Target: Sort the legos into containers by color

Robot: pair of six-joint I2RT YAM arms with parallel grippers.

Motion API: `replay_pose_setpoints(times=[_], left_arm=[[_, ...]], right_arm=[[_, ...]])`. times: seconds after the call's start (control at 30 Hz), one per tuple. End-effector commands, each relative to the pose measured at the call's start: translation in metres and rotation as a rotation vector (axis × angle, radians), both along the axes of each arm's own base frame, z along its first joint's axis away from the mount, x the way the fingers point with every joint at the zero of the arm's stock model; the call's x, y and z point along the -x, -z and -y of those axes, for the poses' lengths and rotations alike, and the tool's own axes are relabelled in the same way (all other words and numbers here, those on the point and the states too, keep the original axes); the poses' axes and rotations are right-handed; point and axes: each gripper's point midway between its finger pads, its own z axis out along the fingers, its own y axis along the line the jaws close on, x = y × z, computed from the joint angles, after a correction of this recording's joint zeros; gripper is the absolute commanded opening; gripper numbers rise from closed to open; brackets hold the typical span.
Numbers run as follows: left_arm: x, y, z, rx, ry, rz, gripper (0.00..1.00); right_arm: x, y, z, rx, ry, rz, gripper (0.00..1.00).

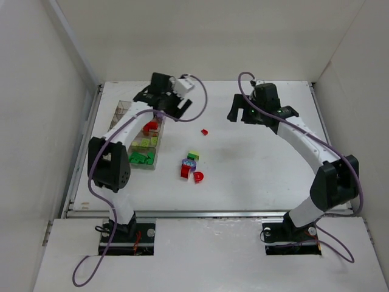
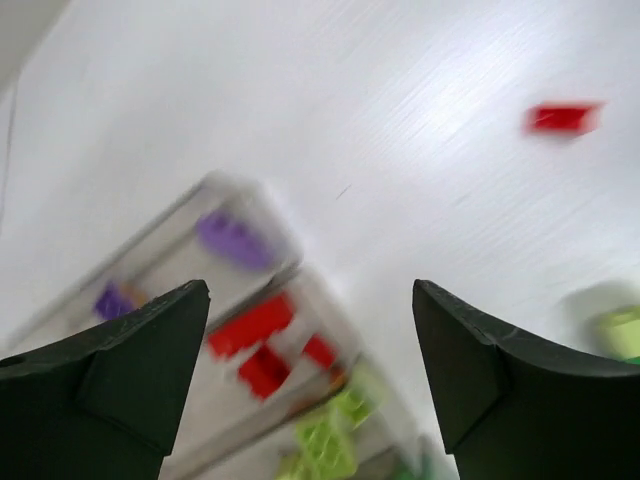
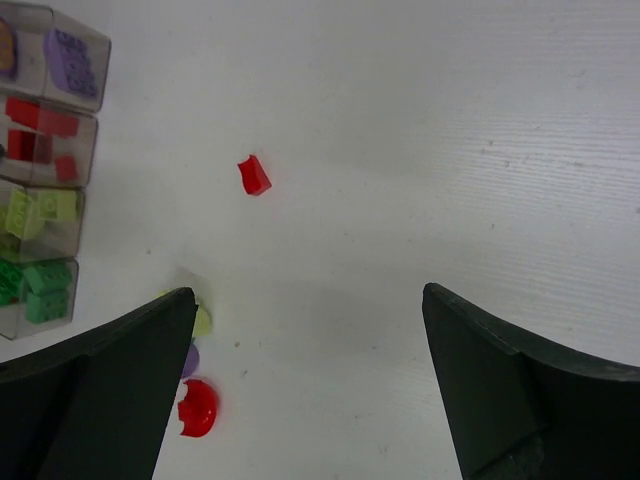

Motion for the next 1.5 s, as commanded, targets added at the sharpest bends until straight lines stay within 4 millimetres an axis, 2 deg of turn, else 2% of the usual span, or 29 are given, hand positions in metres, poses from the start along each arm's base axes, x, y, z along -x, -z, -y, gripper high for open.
replay_pose_setpoints(times=[0.0, 0.03, 0.07, 0.1, 0.13, 0.17, 0.2, 0.23, 0.27, 0.3, 0.37, 0.4, 0.43, 0.5, 0.53, 0.57, 0.63, 0.77, 0.83, 0.87, 0.93, 1.0, 1.03, 1.07, 1.17, 1.3, 1.33, 1.37, 1.47], left_arm=[[0.031, -0.002, 0.099, 0.037, 0.342, -0.037, 0.80], [0.037, 0.007, 0.117, 0.043, 0.385, -0.062, 0.80], [0.044, 0.022, 0.145, 0.045, 0.444, -0.093, 0.82], [0.047, 0.030, 0.157, 0.052, 0.474, -0.111, 0.90], [0.048, 0.037, 0.169, 0.061, 0.498, -0.115, 1.00], [0.048, 0.060, 0.178, 0.060, 0.495, -0.160, 1.00], [0.043, 0.057, 0.191, 0.059, 0.499, -0.141, 1.00], [0.037, 0.062, 0.194, 0.059, 0.483, -0.147, 1.00], [0.036, 0.081, 0.199, 0.044, 0.473, -0.183, 1.00], [0.025, 0.075, 0.205, 0.057, 0.452, -0.162, 1.00], [0.010, 0.082, 0.202, 0.057, 0.317, -0.179, 1.00], [0.006, 0.093, 0.200, 0.052, 0.270, -0.195, 1.00], [0.000, 0.088, 0.201, 0.061, 0.237, -0.177, 1.00], [-0.008, 0.091, 0.198, 0.080, 0.153, -0.162, 1.00], [-0.005, 0.102, 0.195, 0.075, 0.129, -0.179, 1.00], [-0.006, 0.100, 0.195, 0.100, 0.092, -0.176, 1.00], [0.001, 0.110, 0.193, 0.109, 0.072, -0.216, 1.00], [0.027, 0.132, 0.184, 0.097, 0.050, -0.327, 0.93], [0.037, 0.134, 0.175, 0.097, 0.048, -0.353, 0.89], [0.040, 0.126, 0.177, 0.119, 0.053, -0.349, 0.87], [0.049, 0.140, 0.161, 0.118, 0.025, -0.402, 0.77], [0.052, 0.141, 0.157, 0.106, 0.016, -0.403, 0.66], [0.051, 0.141, 0.156, 0.101, 0.010, -0.399, 0.56], [0.052, 0.142, 0.155, 0.096, 0.009, -0.406, 0.53], [0.057, 0.139, 0.153, 0.097, 0.022, -0.409, 0.49], [0.049, 0.141, 0.160, 0.118, 0.033, -0.389, 0.49], [0.046, 0.147, 0.161, 0.108, 0.026, -0.391, 0.49], [0.043, 0.145, 0.168, 0.107, 0.034, -0.376, 0.49], [0.042, 0.146, 0.168, 0.103, 0.041, -0.372, 0.52]], right_arm=[[-0.011, -0.064, 0.022, -0.113, 0.140, 0.148, 1.00], [-0.012, -0.064, 0.037, -0.103, 0.201, 0.149, 1.00], [-0.011, -0.068, 0.045, -0.104, 0.234, 0.155, 1.00], [-0.006, -0.080, 0.054, -0.106, 0.255, 0.177, 1.00], [-0.004, -0.082, 0.061, -0.110, 0.278, 0.184, 1.00], [-0.002, -0.088, 0.070, -0.107, 0.302, 0.197, 1.00], [0.005, -0.093, 0.075, -0.102, 0.316, 0.209, 1.00], [0.008, -0.096, 0.081, -0.090, 0.327, 0.219, 1.00], [0.010, -0.098, 0.085, -0.073, 0.330, 0.226, 1.00], [0.013, -0.100, 0.086, -0.073, 0.330, 0.226, 1.00], [0.021, -0.102, 0.090, -0.055, 0.337, 0.221, 1.00], [0.021, -0.102, 0.092, -0.050, 0.344, 0.223, 1.00], [0.025, -0.100, 0.093, -0.039, 0.340, 0.218, 1.00], [0.028, -0.100, 0.094, -0.041, 0.339, 0.221, 1.00], [0.031, -0.099, 0.095, -0.041, 0.339, 0.221, 1.00], [0.034, -0.095, 0.094, -0.035, 0.327, 0.216, 1.00], [0.038, -0.090, 0.095, -0.032, 0.327, 0.207, 1.00], [0.043, -0.078, 0.096, -0.032, 0.331, 0.188, 1.00], [0.044, -0.079, 0.096, -0.036, 0.331, 0.197, 1.00], [0.044, -0.079, 0.096, -0.036, 0.331, 0.197, 1.00], [0.044, -0.077, 0.096, -0.036, 0.331, 0.197, 1.00], [0.044, -0.077, 0.096, -0.036, 0.331, 0.197, 1.00], [0.043, -0.078, 0.094, -0.044, 0.324, 0.203, 1.00], [0.043, -0.078, 0.094, -0.044, 0.324, 0.203, 1.00], [0.040, -0.077, 0.092, -0.041, 0.311, 0.204, 1.00], [0.039, -0.079, 0.092, -0.037, 0.306, 0.214, 1.00], [0.039, -0.079, 0.093, -0.029, 0.300, 0.217, 1.00], [0.039, -0.079, 0.093, -0.029, 0.300, 0.217, 1.00], [0.041, -0.076, 0.093, -0.025, 0.300, 0.207, 1.00]])
